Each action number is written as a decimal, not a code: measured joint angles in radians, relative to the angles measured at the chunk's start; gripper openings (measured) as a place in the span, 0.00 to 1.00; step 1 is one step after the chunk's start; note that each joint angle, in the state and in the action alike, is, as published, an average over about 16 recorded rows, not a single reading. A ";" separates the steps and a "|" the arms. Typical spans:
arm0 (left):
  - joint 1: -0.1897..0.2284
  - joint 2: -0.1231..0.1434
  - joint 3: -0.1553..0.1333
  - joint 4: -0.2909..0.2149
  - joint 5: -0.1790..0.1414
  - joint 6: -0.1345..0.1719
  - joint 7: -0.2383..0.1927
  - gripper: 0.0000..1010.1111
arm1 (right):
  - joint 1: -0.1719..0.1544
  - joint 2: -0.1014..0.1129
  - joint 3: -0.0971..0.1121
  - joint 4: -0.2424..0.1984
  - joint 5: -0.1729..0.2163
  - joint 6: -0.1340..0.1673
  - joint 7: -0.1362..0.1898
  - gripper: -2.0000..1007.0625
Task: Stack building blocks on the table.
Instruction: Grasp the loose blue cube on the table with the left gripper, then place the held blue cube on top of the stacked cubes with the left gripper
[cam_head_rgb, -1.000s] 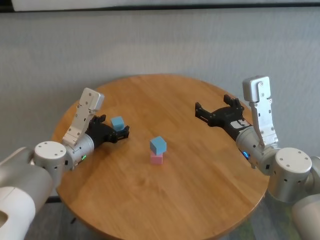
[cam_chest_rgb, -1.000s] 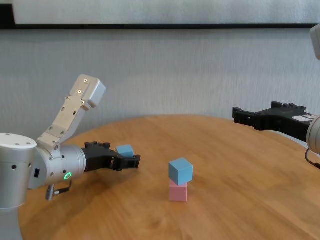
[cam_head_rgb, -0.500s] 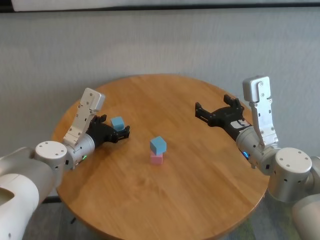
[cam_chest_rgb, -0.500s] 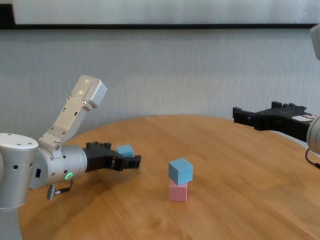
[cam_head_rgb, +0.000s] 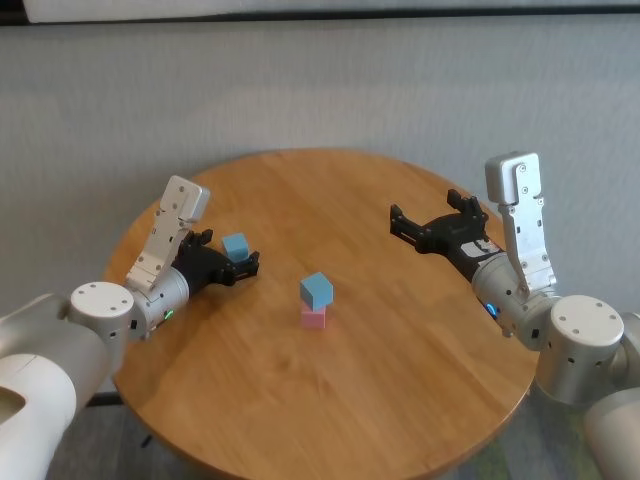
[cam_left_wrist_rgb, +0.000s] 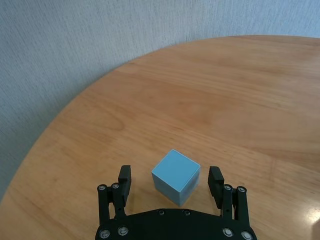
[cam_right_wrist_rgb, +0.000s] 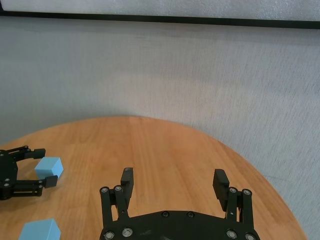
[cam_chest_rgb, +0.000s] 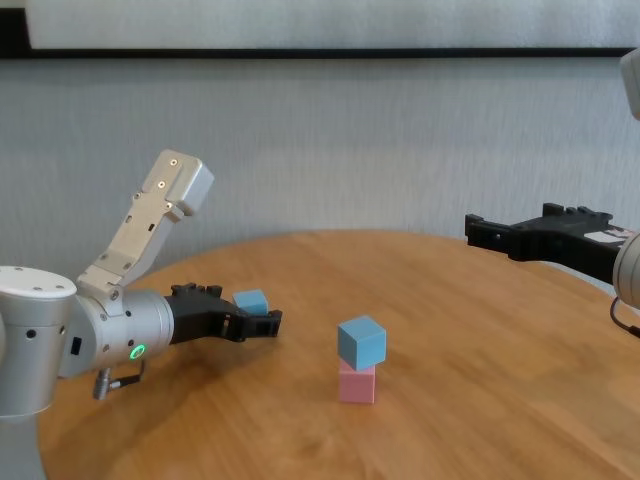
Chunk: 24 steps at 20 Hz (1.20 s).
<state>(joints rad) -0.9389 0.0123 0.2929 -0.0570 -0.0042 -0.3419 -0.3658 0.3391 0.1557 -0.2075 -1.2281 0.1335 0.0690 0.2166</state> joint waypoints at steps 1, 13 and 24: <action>0.002 0.001 0.000 -0.005 0.000 0.002 0.000 0.98 | 0.000 0.000 0.000 0.000 0.000 0.000 0.000 1.00; 0.019 0.006 0.001 -0.038 -0.002 0.019 0.000 0.80 | 0.000 0.000 0.000 0.000 0.000 0.000 0.000 1.00; 0.024 0.007 0.001 -0.049 -0.003 0.024 0.000 0.58 | 0.000 0.000 0.000 0.000 0.000 0.000 0.000 1.00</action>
<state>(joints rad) -0.9148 0.0196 0.2943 -0.1059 -0.0068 -0.3175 -0.3658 0.3392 0.1556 -0.2075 -1.2281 0.1335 0.0690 0.2166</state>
